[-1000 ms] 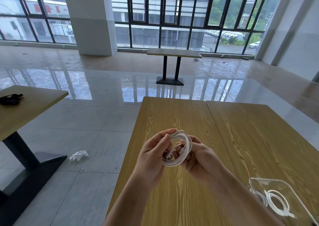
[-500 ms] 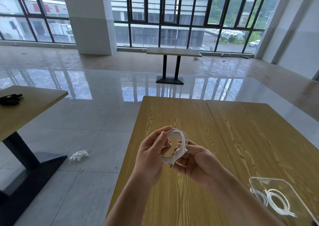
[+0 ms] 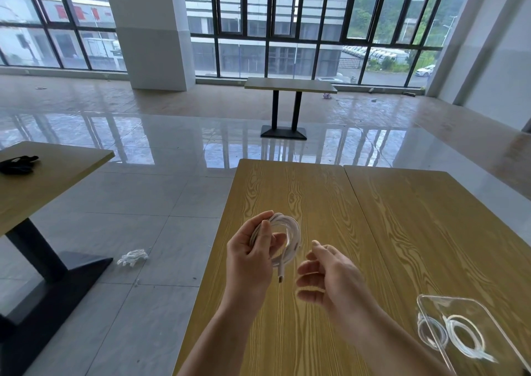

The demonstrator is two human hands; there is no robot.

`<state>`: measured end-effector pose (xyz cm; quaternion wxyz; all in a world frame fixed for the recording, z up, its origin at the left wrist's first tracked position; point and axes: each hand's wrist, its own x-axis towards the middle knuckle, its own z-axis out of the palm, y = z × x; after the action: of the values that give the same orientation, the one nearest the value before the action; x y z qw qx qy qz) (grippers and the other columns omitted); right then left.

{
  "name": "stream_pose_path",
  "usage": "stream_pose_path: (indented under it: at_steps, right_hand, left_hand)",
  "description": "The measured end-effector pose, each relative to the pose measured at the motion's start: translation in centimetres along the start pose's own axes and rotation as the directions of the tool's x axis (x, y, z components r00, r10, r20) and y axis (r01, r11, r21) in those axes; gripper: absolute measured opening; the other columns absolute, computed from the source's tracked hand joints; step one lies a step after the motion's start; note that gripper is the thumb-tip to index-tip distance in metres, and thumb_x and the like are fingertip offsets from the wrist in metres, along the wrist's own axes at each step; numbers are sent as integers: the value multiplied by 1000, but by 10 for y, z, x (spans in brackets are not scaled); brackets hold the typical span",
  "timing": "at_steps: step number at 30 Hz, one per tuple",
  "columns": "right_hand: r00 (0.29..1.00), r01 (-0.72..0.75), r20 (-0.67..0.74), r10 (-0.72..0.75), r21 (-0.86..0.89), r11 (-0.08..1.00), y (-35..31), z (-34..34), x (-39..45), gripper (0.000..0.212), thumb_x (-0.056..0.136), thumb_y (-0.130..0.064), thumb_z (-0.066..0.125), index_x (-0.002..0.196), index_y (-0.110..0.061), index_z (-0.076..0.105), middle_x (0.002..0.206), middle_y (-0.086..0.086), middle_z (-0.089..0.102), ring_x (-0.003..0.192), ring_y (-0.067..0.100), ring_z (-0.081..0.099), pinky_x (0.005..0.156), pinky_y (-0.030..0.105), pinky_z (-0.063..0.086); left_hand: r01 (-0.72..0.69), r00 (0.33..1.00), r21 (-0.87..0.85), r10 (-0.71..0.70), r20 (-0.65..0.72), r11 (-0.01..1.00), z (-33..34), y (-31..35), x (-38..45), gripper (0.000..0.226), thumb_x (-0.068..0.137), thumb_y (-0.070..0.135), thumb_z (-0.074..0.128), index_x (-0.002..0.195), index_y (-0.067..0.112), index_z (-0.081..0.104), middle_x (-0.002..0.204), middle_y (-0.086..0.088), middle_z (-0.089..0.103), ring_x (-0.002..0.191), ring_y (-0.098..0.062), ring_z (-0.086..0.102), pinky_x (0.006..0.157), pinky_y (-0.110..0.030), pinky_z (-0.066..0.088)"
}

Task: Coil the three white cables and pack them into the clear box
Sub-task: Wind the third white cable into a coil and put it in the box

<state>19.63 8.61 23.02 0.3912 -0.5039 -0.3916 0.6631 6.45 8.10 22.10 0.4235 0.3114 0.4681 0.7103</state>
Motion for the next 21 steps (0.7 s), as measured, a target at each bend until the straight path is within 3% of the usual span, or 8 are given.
stream_pose_path:
  at_steps: [4, 7, 10, 14, 17, 21]
  right_hand:
    - [995, 11, 101, 11, -211, 978, -2, 9, -16, 38, 90, -46, 65, 92, -8, 64, 76, 10, 72, 65, 21, 66, 62, 34, 57]
    - [996, -1, 89, 19, -198, 980, -1, 14, -18, 33, 88, -32, 74, 97, -1, 66, 76, 11, 76, 65, 20, 69, 66, 34, 59]
    - [997, 45, 73, -37, -124, 991, 1, 16, -20, 17, 92, -18, 69, 87, -2, 66, 72, 14, 74, 61, 21, 68, 59, 31, 57]
    - [987, 109, 127, -94, -113, 988, 6, 12, -29, 15, 93, -11, 66, 82, 0, 67, 66, 13, 69, 56, 19, 62, 54, 28, 52]
    - [981, 131, 154, -115, -99, 986, 6, 3, -31, 17, 92, -8, 66, 75, -5, 69, 64, 13, 66, 55, 18, 59, 54, 27, 49]
    - [982, 145, 125, -138, -45, 988, 5, -11, -27, 21, 86, -10, 72, 65, -13, 70, 60, 10, 59, 52, 16, 52, 50, 25, 45]
  left_hand:
    - [-29, 1000, 1, 29, -8, 1000, 3, -3, 1, 22, 99, 14, 53, 99, 20, 73, 92, -14, 74, 83, -23, 72, 75, -28, 60]
    - [-55, 998, 42, 56, -12, 998, 5, -6, -1, 23, 100, 15, 54, 98, 26, 74, 85, -6, 73, 77, -16, 70, 70, -25, 58]
    - [-49, 997, 42, 51, -59, 998, 4, -8, -1, 22, 100, 17, 53, 102, 25, 73, 85, -7, 71, 75, -15, 67, 68, -23, 56]
    - [0, 986, -65, -11, -165, 998, 3, -7, 3, 21, 101, 18, 52, 99, 22, 73, 81, -6, 68, 72, -15, 65, 70, -27, 56]
    - [50, 983, -187, -81, -163, 981, 2, -5, 2, 22, 101, 17, 51, 99, 17, 73, 80, -4, 66, 70, -12, 63, 71, -30, 57]
    - [120, 978, -359, -173, -119, 926, 1, 1, 0, 20, 100, 16, 52, 101, 13, 72, 73, -2, 67, 62, -8, 62, 61, -26, 57]
